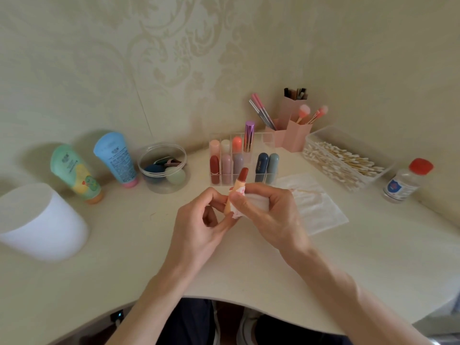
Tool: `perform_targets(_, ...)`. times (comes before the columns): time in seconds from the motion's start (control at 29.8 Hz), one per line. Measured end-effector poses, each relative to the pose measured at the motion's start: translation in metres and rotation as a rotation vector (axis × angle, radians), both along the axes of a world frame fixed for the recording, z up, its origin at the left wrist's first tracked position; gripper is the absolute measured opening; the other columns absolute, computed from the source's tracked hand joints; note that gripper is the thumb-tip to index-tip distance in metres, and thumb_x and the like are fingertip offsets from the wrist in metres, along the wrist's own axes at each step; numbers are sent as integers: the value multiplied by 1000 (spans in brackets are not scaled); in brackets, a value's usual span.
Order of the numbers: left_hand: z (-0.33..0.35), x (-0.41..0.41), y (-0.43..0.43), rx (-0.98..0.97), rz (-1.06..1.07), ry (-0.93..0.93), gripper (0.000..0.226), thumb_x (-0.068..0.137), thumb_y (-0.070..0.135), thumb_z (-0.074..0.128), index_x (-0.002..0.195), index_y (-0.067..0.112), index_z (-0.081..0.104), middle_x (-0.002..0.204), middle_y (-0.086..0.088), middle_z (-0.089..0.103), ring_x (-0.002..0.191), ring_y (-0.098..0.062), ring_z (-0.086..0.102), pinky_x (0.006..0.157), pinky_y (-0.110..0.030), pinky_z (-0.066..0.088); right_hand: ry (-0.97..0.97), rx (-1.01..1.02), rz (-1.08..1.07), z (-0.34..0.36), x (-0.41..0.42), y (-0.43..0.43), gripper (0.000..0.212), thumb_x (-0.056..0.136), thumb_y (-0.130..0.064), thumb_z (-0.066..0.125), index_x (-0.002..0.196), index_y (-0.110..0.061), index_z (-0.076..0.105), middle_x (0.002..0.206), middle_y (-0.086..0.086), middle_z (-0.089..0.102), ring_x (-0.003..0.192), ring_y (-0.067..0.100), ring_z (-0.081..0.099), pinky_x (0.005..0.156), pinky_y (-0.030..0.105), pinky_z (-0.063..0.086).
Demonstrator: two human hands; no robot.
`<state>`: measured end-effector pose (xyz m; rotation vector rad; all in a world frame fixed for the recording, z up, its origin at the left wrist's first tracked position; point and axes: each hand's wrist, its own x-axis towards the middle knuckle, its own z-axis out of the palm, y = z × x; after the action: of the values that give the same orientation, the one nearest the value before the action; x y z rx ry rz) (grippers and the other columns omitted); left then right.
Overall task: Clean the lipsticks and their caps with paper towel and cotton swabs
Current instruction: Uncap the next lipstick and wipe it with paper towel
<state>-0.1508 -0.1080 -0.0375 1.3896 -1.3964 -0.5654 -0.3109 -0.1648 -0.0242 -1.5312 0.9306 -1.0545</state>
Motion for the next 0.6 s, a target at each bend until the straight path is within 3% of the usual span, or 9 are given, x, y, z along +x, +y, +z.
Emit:
perform_targets(0.1, 1, -2, -2, 6, -23, 33, 20, 84, 29, 84, 90, 21, 67, 80, 10, 71, 59, -11, 57, 58, -25, 46, 15, 4, -61, 1, 2, 0, 16, 96, -31, 77, 101, -17, 83, 92, -4, 81, 89, 12, 77, 83, 31, 60)
perform_targets(0.23, 9, -4, -1, 110, -211, 346, 27, 94, 25, 69, 119, 14, 68, 95, -7, 78, 74, -30, 75, 56, -36, 57, -72, 19, -64, 5, -1, 1, 19, 96, -30, 76, 99, -12, 82, 85, 3, 80, 80, 16, 76, 72, 27, 58)
perform_targets(0.37, 11, 0, 0, 131, -157, 429, 21, 87, 17, 75, 103, 3, 75, 84, -12, 79, 68, -31, 74, 58, -33, 59, -91, 4, -46, 4, 0, 2, 17, 96, -25, 76, 97, -8, 80, 81, 6, 78, 72, 15, 71, 68, 27, 55)
perform_targets(0.47, 8, -1, 0, 108, -59, 377, 20, 75, 18, 85, 86, 6, 73, 71, -9, 75, 57, -26, 71, 59, -28, 57, -41, 8, -49, 3, 3, 3, 15, 95, -28, 78, 100, -14, 81, 87, 0, 80, 80, 13, 74, 74, 27, 57)
perform_targets(0.54, 7, -2, -1, 103, -52, 353, 26, 71, 24, 86, 85, 8, 71, 71, -10, 75, 56, -28, 70, 58, -29, 57, -16, 0, -56, 2, 3, 2, 15, 95, -29, 78, 101, -16, 82, 90, -2, 80, 84, 13, 75, 77, 29, 58)
perform_targets(0.6, 11, -2, -1, 134, -115, 411, 29, 76, 25, 82, 95, 8, 71, 79, -12, 77, 63, -31, 73, 56, -35, 59, -50, 5, -53, 4, 1, 2, 16, 96, -28, 77, 101, -13, 81, 89, 1, 80, 82, 17, 76, 74, 31, 59)
